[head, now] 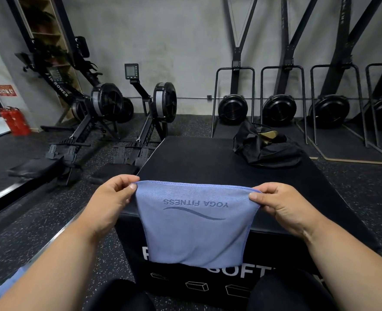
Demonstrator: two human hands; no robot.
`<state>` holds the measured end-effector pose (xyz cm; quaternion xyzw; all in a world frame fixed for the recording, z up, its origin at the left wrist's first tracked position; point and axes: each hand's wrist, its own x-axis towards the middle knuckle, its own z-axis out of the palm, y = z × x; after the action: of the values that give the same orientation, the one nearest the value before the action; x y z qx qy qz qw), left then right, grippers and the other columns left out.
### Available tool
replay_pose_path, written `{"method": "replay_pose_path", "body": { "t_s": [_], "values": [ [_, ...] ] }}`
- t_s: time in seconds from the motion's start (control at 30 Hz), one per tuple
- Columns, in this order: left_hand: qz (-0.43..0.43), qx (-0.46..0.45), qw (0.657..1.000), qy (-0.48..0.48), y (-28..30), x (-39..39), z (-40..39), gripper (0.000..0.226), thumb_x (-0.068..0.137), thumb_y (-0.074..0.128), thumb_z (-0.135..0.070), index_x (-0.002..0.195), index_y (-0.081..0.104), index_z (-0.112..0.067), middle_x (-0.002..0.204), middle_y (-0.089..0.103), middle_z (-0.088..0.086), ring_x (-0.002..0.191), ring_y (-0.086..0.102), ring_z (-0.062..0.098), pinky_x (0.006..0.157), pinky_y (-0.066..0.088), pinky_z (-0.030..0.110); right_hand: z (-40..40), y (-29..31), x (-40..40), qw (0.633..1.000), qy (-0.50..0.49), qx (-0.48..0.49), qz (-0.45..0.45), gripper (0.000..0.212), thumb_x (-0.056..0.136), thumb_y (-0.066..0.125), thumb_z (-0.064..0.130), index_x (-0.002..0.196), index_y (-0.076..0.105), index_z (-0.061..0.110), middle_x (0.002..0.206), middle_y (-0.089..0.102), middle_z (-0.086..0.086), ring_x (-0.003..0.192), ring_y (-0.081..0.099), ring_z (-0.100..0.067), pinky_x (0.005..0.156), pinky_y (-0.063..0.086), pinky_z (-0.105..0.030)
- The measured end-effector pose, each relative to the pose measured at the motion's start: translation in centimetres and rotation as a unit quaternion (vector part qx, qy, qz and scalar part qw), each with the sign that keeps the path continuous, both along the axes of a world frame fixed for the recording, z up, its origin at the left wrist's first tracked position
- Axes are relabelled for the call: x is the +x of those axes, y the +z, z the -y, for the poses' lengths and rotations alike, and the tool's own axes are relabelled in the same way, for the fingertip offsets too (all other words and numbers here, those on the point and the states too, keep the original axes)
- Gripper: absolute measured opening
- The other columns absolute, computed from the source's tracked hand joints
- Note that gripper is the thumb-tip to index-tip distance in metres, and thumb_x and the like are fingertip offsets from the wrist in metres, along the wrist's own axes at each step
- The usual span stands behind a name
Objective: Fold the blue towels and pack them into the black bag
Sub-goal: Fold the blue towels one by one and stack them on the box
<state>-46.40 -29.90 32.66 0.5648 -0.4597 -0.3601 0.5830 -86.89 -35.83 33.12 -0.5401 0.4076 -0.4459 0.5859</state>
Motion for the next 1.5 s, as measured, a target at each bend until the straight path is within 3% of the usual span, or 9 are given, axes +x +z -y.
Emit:
{"method": "replay_pose_path", "body": {
  "t_s": [0.17,0.27,0.37,0.7,1.0,1.13,1.2,1.37,1.5],
  "values": [
    [0.052,0.026,0.998,-0.012,-0.1,-0.2,-0.4,0.019,0.102,0.066,-0.012,0.102,0.078,-0.028,0.091,0.071,0.001,0.084,0.057,0.016,0.082,0.047,0.034,-0.1,-0.1,-0.3,0.999,-0.027,-0.028,-0.010,0.064,0.030,0.103,0.053,0.076,0.082,0.014,0.083,0.076,-0.010,0.076,0.071,-0.013,0.071,0.059,-0.022],
    [-0.012,0.029,0.999,-0.006,0.1,-0.7,-0.3,0.014,0.102,0.064,-0.005,0.106,0.074,-0.015,0.092,0.075,-0.003,0.089,0.065,0.013,0.086,0.051,0.031,-0.2,0.0,-0.4,0.996,-0.066,-0.046,-0.029,0.043,0.052,0.099,0.039,0.077,0.081,0.010,0.082,0.076,-0.010,0.080,0.069,-0.018,0.079,0.056,-0.030],
    [-0.091,0.033,0.995,-0.020,0.7,-1.4,-0.3,0.014,0.102,0.060,0.001,0.106,0.069,-0.008,0.090,0.075,0.001,0.083,0.069,0.011,0.074,0.058,0.023,-0.2,0.3,-0.5,0.991,-0.102,-0.067,-0.049,0.013,0.075,0.090,0.010,0.074,0.078,0.008,0.078,0.076,-0.008,0.077,0.068,-0.017,0.077,0.052,-0.030],
    [-0.155,0.048,0.983,-0.090,1.6,-1.4,-1.0,0.018,0.102,0.052,0.007,0.099,0.064,-0.006,0.087,0.072,0.009,0.073,0.068,0.013,0.068,0.061,0.022,0.4,0.7,-0.7,0.983,-0.135,-0.089,-0.081,0.021,0.074,0.094,0.015,0.068,0.074,0.013,0.082,0.076,-0.009,0.078,0.065,-0.016,0.081,0.050,-0.038],
    [-0.039,0.127,0.982,-0.134,0.9,-0.1,-1.2,0.007,0.079,0.065,-0.012,0.086,0.063,-0.015,0.081,0.049,0.007,0.067,0.044,0.013,0.058,0.036,0.026,0.8,0.7,-0.3,0.990,-0.111,-0.074,-0.050,0.028,0.079,0.088,0.004,0.069,0.064,0.013,0.075,0.068,-0.007,0.077,0.059,-0.021,0.076,0.047,-0.036],
    [-0.016,0.137,0.986,-0.095,1.1,0.1,-0.7,0.008,0.084,0.065,-0.009,0.082,0.066,-0.017,0.074,0.049,0.002,0.064,0.041,0.010,0.061,0.029,0.028,1.1,0.5,-0.2,0.995,-0.067,-0.059,-0.037,0.028,0.083,0.084,0.001,0.096,0.064,0.016,0.073,0.058,-0.009,0.068,0.057,-0.013,0.067,0.045,-0.021],
    [-0.034,0.134,0.988,-0.065,1.1,-0.1,-0.2,0.016,0.091,0.062,-0.003,0.083,0.062,-0.017,0.072,0.050,0.000,0.063,0.042,0.010,0.061,0.028,0.029,1.4,0.2,0.0,0.998,-0.030,-0.042,-0.047,0.039,0.087,0.081,0.002,0.119,0.069,0.021,0.078,0.065,-0.009,0.073,0.065,-0.011,0.077,0.049,-0.020],
    [-0.037,0.129,0.991,-0.011,0.5,-1.3,0.4,0.041,0.093,0.051,0.008,0.071,0.039,-0.024,0.067,0.037,-0.002,0.061,0.035,0.012,0.061,0.030,0.030,1.6,-0.5,0.8,0.984,-0.039,-0.046,-0.169,0.002,0.086,0.083,0.011,0.086,0.081,0.010,0.087,0.079,-0.008,0.078,0.068,-0.015,0.076,0.052,-0.030],
    [-0.074,0.136,0.988,-0.003,0.6,-1.8,0.1,0.040,0.095,0.049,0.004,0.069,0.036,-0.023,0.065,0.043,-0.002,0.059,0.044,0.016,0.062,0.039,0.033,1.6,-0.6,0.9,0.986,-0.046,-0.035,-0.153,0.015,0.086,0.084,0.017,0.075,0.077,0.011,0.081,0.074,-0.012,0.076,0.063,-0.018,0.077,0.051,-0.037]
  ]
}}
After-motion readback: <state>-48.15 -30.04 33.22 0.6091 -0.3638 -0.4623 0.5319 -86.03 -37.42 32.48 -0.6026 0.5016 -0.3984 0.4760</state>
